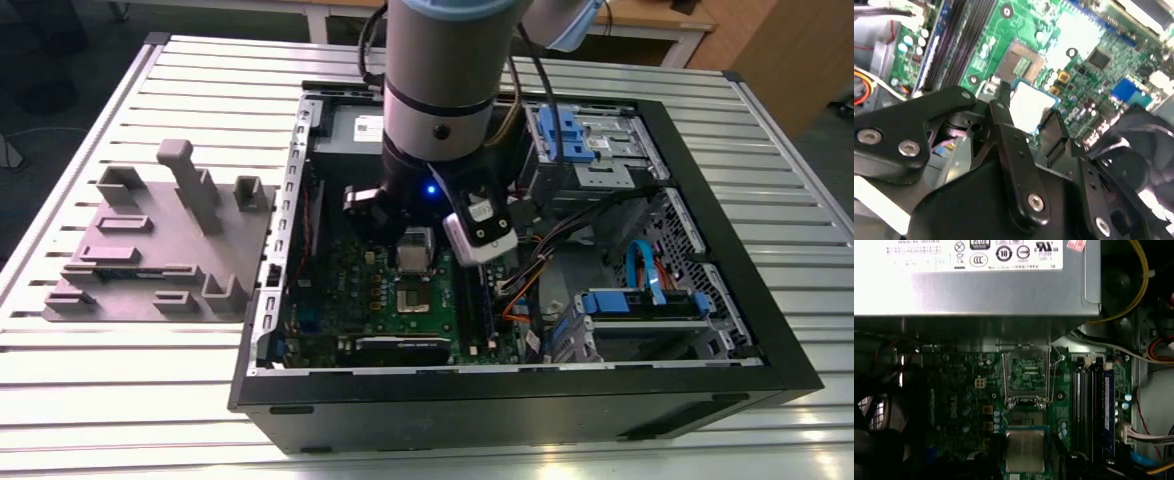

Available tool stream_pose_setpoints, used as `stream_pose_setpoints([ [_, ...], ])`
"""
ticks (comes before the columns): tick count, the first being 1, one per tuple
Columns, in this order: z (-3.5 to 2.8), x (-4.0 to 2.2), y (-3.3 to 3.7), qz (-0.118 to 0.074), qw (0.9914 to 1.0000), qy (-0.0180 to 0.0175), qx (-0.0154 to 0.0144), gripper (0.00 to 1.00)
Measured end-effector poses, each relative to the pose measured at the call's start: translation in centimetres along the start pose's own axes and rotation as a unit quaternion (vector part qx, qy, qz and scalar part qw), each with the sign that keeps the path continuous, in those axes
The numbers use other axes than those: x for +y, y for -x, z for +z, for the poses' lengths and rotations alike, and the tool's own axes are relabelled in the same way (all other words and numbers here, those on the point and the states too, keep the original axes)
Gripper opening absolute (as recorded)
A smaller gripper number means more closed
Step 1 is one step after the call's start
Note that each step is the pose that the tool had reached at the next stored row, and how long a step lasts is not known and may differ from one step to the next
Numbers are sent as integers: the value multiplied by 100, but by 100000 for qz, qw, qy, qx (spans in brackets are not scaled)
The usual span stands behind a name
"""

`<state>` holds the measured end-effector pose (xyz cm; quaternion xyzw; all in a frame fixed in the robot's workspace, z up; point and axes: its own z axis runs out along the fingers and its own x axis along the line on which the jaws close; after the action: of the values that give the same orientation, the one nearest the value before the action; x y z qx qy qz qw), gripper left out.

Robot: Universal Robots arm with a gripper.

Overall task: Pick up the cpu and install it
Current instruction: 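Place the cpu into insertion slot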

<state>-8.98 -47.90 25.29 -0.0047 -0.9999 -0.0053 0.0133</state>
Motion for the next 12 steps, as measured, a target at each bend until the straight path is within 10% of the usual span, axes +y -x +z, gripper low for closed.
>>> stream_pose_setpoints([
  [12, 146, -5, 44, 3, 100000, -20, 14, 47],
])
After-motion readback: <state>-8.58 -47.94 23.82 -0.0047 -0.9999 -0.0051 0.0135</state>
